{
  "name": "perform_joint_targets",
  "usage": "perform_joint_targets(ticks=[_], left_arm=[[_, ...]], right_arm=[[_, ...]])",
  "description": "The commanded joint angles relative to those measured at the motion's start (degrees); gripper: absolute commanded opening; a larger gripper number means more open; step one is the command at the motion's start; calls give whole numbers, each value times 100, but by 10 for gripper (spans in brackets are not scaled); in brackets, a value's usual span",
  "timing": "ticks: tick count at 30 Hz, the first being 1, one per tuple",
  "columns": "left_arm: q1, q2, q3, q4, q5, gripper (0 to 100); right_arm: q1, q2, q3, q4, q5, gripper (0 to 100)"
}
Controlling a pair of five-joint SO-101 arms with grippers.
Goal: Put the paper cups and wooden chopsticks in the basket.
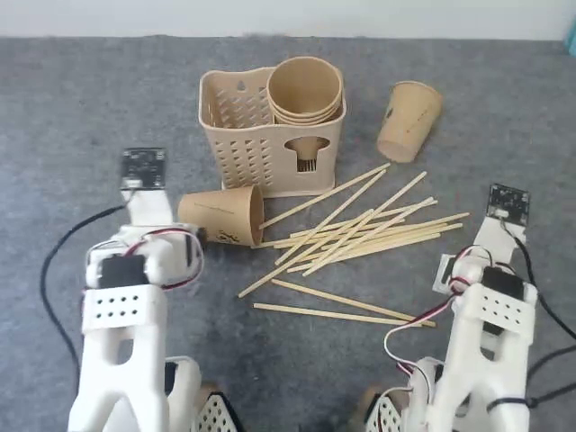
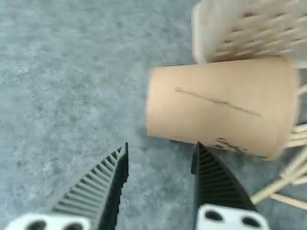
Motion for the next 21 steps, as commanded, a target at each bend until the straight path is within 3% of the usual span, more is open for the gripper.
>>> perform_joint_targets(ticks=[1, 5, 12, 21], left_arm=[[633, -193, -321, 79, 44, 203], [844, -193, -752, 360, 62, 203], [1749, -193, -1341, 695, 70, 203], [2048, -141, -514, -527, 26, 207]], right_arm=[[48, -251, 9, -145, 88, 71], [48, -251, 35, -163, 88, 149], [48, -251, 35, -163, 97, 155], [48, -251, 35, -136, 123, 155]])
